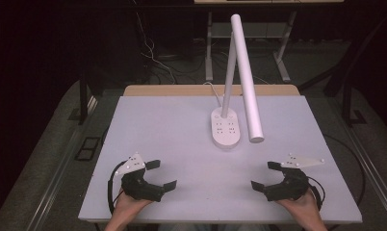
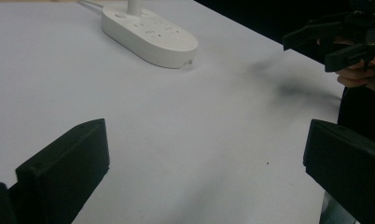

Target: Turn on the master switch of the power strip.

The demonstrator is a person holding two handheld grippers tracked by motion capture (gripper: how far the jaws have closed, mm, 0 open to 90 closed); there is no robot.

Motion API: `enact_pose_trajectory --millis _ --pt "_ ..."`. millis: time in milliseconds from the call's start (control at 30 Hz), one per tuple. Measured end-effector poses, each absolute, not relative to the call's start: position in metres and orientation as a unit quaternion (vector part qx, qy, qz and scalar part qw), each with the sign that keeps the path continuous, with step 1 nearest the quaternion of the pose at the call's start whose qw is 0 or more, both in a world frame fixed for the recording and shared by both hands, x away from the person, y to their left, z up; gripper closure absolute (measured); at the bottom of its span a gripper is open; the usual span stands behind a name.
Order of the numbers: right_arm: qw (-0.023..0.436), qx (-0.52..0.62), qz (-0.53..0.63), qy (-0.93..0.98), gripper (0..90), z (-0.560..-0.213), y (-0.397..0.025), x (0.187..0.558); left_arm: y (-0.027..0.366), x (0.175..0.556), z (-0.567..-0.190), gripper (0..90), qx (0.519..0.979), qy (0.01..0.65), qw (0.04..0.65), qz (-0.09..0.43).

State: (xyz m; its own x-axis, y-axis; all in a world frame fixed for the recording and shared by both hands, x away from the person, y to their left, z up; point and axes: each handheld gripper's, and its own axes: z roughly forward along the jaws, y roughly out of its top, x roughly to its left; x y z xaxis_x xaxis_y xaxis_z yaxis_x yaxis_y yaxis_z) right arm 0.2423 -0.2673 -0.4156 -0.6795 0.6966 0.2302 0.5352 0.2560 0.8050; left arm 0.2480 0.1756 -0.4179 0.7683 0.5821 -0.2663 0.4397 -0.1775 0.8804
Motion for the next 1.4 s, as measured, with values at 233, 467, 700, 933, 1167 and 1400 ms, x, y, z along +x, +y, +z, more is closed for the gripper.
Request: enact_pose_trajectory --millis 233,467,700,933,1167,1400 --pt "0.082 0.397 0.469 0.784 0.2 -0.417 -0.270 0.244 0.177 0.246 -0.417 0.0 0.762 0.337 0.549 0.067" --pt "0.075 0.399 0.468 0.785 0.2 -0.418 -0.271 0.245 0.178 0.247 -0.418 0.0 0.767 0.335 0.545 0.056" --pt "0.068 0.396 0.459 0.792 0.3 -0.421 -0.272 0.245 0.181 0.248 -0.412 0.0 0.773 0.333 0.536 0.061" --pt "0.069 0.397 0.455 0.794 0.3 -0.423 -0.274 0.245 0.181 0.254 -0.404 0.0 0.786 0.325 0.523 0.054" --pt "0.067 0.398 0.456 0.793 0.3 -0.422 -0.274 0.245 0.179 0.257 -0.402 0.0 0.792 0.325 0.515 0.046" --pt "0.068 0.395 0.457 0.794 0.3 -0.421 -0.274 0.244 0.175 0.264 -0.394 0.0 0.805 0.314 0.503 0.037"
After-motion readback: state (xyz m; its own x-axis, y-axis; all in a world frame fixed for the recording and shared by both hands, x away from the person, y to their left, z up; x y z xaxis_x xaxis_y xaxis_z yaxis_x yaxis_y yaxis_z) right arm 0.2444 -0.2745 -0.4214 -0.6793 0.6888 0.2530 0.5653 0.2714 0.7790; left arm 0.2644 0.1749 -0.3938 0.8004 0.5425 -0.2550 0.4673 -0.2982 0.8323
